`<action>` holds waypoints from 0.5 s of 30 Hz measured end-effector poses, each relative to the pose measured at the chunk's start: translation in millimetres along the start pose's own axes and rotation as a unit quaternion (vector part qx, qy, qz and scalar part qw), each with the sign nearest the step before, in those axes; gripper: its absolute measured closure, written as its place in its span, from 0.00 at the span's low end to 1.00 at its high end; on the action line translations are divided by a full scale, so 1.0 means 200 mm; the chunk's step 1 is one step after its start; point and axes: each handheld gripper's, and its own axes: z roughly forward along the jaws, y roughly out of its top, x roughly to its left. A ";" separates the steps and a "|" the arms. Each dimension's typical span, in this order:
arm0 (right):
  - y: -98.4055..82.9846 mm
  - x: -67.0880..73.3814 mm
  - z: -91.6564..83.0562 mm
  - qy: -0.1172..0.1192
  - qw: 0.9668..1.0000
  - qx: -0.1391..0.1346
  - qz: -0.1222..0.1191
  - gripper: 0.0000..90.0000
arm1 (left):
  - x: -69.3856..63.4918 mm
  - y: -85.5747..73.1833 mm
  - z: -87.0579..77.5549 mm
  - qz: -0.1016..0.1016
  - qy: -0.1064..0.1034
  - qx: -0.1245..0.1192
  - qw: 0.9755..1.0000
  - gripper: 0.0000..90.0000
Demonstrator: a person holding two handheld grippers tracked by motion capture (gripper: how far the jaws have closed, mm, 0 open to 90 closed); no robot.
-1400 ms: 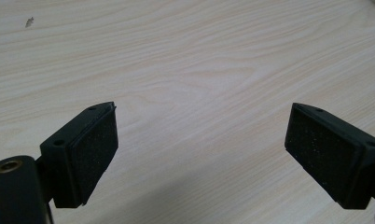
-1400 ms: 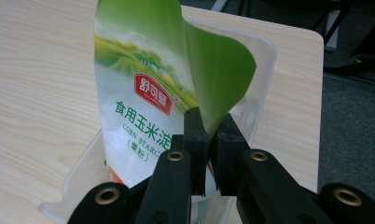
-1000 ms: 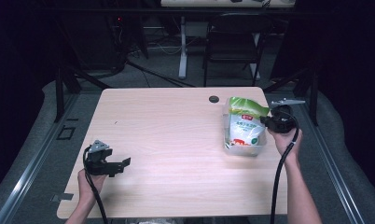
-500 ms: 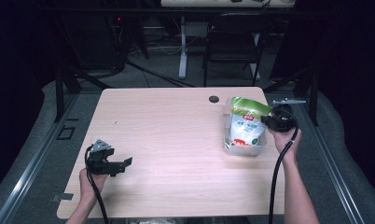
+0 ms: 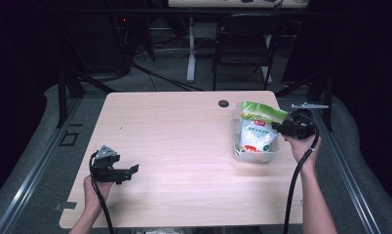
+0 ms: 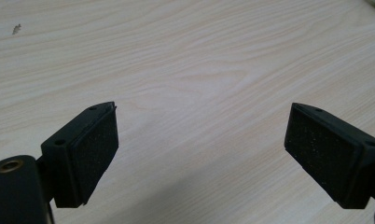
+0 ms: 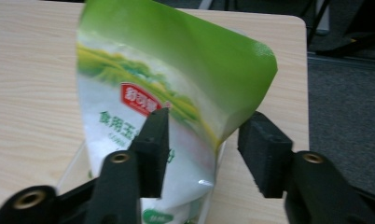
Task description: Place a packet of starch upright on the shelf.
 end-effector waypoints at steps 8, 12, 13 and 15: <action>0.00 0.07 -0.15 0.026 0.999 -0.002 -0.025 0.26 | -0.01 0.00 0.00 0.000 0.000 -0.002 1.000 0.11; -0.02 0.14 -0.24 0.041 0.998 -0.010 -0.045 0.17 | -0.02 0.00 -0.01 0.001 0.000 -0.002 1.000 0.11; -0.02 0.14 -0.24 0.041 0.998 -0.010 -0.045 0.17 | -0.02 0.00 -0.01 0.001 0.000 -0.002 1.000 0.11; -0.04 0.18 -0.29 0.050 0.997 -0.008 -0.057 0.15 | -0.02 0.00 -0.01 0.002 0.000 -0.002 1.000 0.11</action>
